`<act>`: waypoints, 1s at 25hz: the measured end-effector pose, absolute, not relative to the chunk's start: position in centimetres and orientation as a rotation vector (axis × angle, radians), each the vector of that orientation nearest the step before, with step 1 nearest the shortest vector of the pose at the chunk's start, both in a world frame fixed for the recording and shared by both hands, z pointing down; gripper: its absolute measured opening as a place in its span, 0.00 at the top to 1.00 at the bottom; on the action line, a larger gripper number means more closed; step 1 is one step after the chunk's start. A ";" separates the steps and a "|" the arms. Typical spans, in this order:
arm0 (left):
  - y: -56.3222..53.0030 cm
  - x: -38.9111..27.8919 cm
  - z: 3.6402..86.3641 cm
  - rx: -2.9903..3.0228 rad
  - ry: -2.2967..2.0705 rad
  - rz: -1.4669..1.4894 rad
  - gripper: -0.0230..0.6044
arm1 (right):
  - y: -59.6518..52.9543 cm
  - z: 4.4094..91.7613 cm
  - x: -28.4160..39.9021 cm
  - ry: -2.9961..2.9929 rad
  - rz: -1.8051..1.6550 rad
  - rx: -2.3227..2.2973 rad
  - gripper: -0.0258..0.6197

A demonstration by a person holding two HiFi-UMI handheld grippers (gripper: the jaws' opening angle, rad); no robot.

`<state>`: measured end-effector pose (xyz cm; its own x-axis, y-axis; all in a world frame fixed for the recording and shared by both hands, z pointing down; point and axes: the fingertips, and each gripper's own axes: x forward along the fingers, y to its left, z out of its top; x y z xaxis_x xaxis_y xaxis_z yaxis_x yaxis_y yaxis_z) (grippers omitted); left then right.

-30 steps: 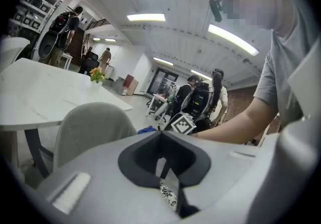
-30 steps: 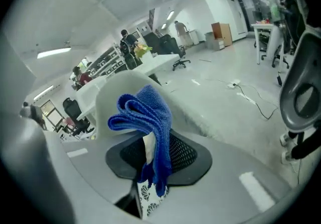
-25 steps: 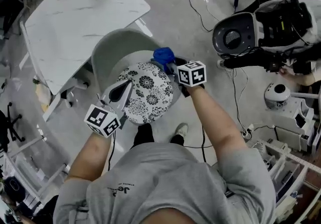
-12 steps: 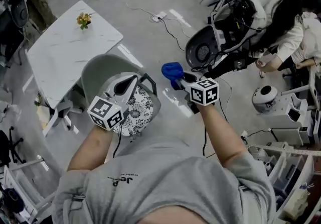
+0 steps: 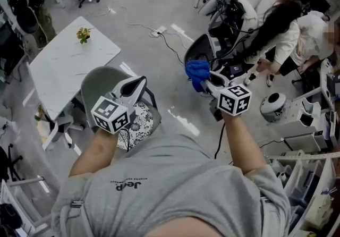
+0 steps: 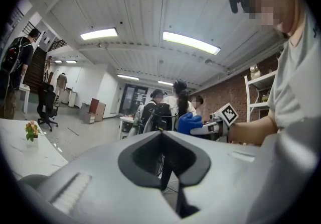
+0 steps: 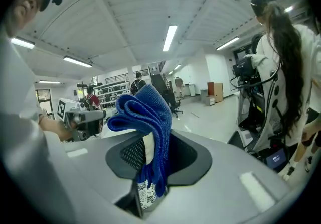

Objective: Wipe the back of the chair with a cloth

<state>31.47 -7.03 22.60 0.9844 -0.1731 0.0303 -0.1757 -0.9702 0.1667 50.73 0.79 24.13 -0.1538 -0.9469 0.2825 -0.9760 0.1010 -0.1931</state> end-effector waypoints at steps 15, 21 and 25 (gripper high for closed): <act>-7.0 30.3 19.8 2.963 -0.306 -0.023 0.94 | 4.2 20.5 51.3 -2.379 0.419 2.002 0.81; -7.0 30.6 19.9 2.960 -0.294 -0.015 0.94 | 3.6 20.4 51.0 -2.398 0.438 1.983 0.81; -6.7 30.4 19.7 2.959 -0.303 -0.019 0.94 | 3.7 20.3 50.6 -2.402 0.434 1.968 0.81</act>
